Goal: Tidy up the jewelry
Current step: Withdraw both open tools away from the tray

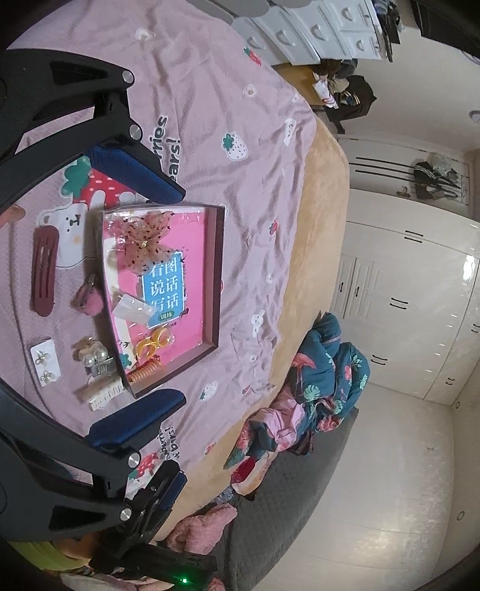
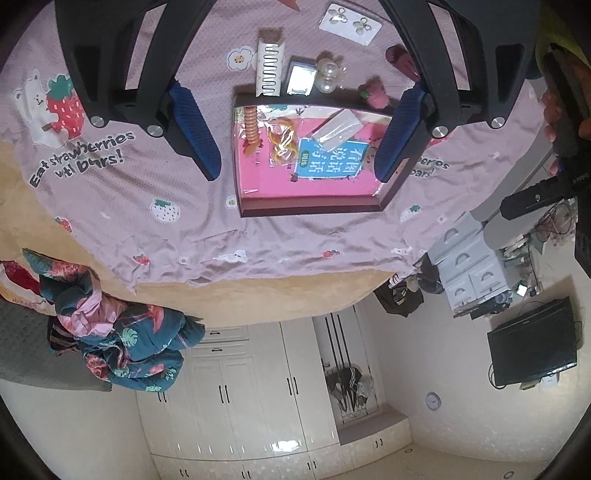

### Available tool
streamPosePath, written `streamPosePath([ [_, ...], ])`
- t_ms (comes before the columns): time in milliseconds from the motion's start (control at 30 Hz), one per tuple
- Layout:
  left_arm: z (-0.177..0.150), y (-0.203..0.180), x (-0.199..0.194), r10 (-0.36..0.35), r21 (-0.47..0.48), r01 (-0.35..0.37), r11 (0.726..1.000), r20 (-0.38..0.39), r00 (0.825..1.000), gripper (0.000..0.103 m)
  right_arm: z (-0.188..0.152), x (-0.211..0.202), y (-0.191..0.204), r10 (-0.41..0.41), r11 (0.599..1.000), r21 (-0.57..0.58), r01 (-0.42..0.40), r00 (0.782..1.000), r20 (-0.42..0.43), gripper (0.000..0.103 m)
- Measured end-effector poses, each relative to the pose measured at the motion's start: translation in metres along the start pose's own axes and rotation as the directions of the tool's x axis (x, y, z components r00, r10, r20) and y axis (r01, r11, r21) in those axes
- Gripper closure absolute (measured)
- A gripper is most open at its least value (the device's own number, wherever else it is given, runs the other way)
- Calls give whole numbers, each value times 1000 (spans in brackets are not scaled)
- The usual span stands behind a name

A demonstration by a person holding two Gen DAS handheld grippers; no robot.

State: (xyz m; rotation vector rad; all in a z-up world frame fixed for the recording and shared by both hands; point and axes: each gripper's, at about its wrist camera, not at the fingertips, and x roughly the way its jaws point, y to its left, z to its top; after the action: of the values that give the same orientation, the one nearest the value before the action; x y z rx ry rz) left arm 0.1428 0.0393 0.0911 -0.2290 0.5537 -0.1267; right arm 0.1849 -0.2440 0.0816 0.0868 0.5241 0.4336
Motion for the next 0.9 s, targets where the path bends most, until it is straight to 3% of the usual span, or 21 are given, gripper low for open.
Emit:
streamPosePath([
  [433,-13,-14,-23,-14,26,14,1000,4,1000,9,-2,-30,11,14,1000,-28,-13,1000,26,17],
  [900,-28,-18,-32,1,37,0,999,-24,1000,9,-19,-42,16,21,998,-55,-22,1000,-8,17],
])
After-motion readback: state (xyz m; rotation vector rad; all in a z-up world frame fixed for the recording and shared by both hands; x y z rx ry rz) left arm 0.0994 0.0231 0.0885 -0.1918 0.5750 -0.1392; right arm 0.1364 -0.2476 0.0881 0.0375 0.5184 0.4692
